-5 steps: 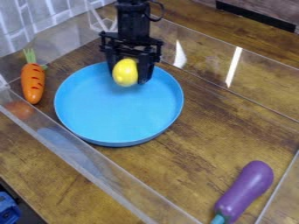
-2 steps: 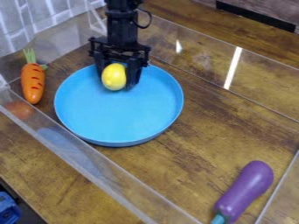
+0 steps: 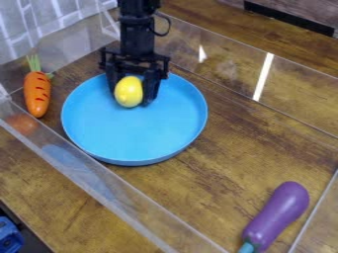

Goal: Put the lemon on the blue tray

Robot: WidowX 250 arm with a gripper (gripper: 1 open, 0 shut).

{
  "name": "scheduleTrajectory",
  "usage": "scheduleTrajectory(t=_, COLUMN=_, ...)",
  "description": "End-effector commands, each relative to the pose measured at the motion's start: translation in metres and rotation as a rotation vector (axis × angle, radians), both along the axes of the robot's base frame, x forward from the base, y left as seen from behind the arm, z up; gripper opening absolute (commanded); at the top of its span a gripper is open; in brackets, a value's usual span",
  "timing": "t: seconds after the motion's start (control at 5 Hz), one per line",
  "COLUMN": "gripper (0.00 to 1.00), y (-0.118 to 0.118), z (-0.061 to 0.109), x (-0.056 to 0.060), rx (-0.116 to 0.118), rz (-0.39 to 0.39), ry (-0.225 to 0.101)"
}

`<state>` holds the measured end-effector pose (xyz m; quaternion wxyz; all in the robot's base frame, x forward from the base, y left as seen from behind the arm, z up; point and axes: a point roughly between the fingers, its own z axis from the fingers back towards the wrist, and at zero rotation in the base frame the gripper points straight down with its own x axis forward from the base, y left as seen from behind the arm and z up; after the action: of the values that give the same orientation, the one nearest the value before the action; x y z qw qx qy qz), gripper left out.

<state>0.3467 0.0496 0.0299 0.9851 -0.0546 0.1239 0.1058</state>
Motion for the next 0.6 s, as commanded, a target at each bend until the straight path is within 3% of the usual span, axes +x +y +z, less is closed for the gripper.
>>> scheduleTrajectory(t=0.0, gripper=0.00, y=0.0095, z=0.0321, x=-0.0010, rx=0.015, rz=0.026, ry=-0.084)
scheduleTrajectory(t=0.2, gripper=1.00, y=0.0099, z=0.0313, x=-0.0072, rx=0.010, rz=0.033, ry=-0.076)
scheduleTrajectory(t=0.4, gripper=1.00, y=0.0022, z=0.0245, x=-0.0075, rx=0.000, rz=0.005, ry=-0.069)
